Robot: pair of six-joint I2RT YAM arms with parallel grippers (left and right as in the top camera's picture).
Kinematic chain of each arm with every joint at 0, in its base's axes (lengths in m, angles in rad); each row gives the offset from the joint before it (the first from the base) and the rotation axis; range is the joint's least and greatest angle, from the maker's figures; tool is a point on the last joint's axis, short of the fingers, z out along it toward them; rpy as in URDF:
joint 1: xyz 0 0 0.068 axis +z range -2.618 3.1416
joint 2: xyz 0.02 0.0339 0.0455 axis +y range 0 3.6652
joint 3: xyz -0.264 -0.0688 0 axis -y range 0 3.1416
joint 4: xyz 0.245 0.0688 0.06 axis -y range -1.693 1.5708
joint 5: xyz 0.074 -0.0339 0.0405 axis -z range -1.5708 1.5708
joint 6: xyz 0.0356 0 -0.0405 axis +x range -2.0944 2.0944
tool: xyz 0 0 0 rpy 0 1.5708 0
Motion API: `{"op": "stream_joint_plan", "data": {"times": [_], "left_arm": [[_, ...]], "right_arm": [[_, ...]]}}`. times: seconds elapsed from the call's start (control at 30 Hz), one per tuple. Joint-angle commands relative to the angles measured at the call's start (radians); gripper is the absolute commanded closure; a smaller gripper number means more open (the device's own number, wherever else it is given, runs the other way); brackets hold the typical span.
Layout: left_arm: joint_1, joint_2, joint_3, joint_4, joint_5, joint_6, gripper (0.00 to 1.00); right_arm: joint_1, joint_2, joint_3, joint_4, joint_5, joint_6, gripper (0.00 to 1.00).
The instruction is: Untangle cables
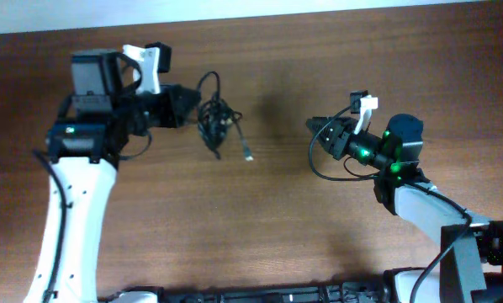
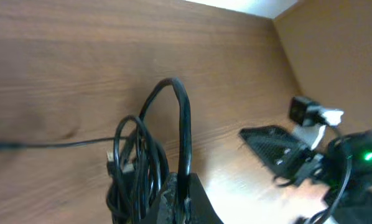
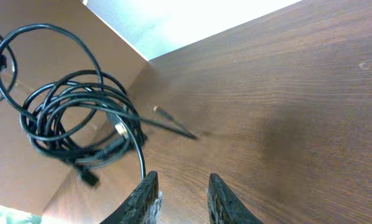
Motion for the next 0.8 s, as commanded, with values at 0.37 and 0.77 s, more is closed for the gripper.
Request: {"op": "stream_joint_plan", "data": {"times": [0.37, 0.77], "left_arm": [[-0.297, 0.348, 0.010, 0.115, -0.125, -0.343, 0.66], [-0.254, 0.171, 0.120, 0.031, -0.416, -0.114, 0.01]], "right_arm": [[-0.283, -0.226, 0.040, -0.389, -0.076, 0.058, 0.44], [-0.214, -0.456, 0.351, -1.363, 0.315, -0.293, 0.01]]}}
